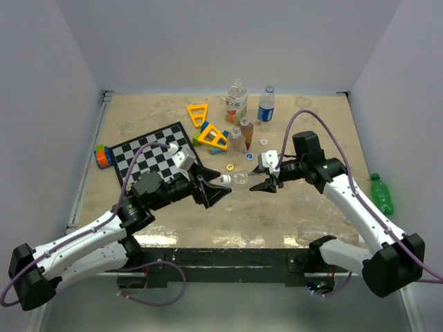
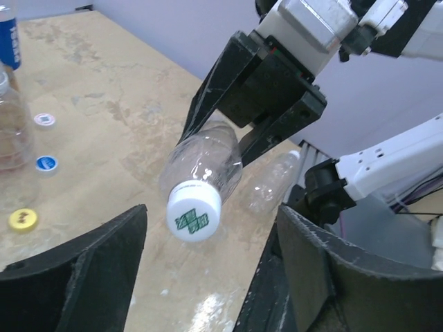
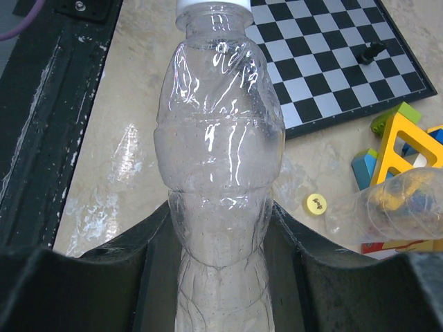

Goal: Unscrew the bottle caps
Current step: Unscrew the bottle cap from the plastic bottle.

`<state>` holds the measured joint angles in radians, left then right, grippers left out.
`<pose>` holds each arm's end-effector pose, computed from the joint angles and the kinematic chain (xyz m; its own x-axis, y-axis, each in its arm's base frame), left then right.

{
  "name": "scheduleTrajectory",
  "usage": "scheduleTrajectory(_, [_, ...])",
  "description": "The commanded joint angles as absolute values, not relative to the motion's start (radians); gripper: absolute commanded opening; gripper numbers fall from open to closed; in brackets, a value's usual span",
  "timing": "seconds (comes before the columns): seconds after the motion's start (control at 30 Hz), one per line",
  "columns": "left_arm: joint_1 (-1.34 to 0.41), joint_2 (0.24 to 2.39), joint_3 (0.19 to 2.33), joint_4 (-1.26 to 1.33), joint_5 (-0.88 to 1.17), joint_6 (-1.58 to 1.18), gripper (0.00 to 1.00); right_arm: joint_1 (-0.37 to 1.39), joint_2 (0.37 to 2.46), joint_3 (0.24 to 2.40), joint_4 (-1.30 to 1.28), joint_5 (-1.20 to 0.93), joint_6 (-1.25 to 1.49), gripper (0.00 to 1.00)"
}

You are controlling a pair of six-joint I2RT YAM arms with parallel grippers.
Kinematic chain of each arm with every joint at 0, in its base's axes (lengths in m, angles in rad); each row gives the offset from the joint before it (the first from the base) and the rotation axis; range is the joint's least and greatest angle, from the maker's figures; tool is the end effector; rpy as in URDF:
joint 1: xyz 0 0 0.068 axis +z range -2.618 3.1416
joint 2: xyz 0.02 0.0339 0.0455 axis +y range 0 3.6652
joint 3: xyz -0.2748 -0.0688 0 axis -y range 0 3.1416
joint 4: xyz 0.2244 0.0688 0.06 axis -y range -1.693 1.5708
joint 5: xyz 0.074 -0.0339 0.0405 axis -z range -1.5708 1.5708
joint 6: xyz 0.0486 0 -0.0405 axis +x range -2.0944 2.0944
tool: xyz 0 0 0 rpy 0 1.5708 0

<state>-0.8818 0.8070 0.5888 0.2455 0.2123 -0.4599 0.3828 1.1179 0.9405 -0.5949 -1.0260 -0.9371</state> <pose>0.1087 -0.1481 0.3253 -0.3788 -0.2226 -0.8983 0.8039 0.4019 -0.4385 0.1721 0.1141 0.3108 0.2307 -0.3573 -0.9050 -0.9727 -0.0609 -0.2239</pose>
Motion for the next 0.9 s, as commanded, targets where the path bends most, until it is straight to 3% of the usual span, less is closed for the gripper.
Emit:
scheduleTrajectory(0.0, [-0.879, 0.836, 0.586, 0.431, 0.27, -0.548, 0.75, 0.379, 1.1, 0.943, -0.574, -1.077, -0.919, 0.14])
scheduleTrajectory(0.3, [-0.879, 0.839, 0.598, 0.371, 0.264, -0.563, 0.53, 0.379, 1.101, 0.943, -0.569, -1.077, -0.914, 0.14])
scheduleTrajectory(0.5, [-0.879, 0.842, 0.603, 0.35, 0.268, -0.557, 0.46, 0.379, 1.109, 0.945, -0.568, -1.075, -0.911, 0.14])
scheduleTrajectory(0.63, [-0.879, 0.865, 0.621, 0.321, 0.279, -0.558, 0.33, 0.379, 1.112, 0.946, -0.566, -1.072, -0.91, 0.14])
scheduleTrajectory(0.77, [-0.879, 0.894, 0.64, 0.288, 0.29, -0.583, 0.02, 0.377, 1.108, 0.945, -0.566, -1.069, -0.908, 0.14])
scheduleTrajectory(0.87, [-0.879, 0.904, 0.653, 0.25, 0.27, -0.641, 0.0, 0.377, 1.103, 0.937, -0.568, -1.043, -0.919, 0.13])
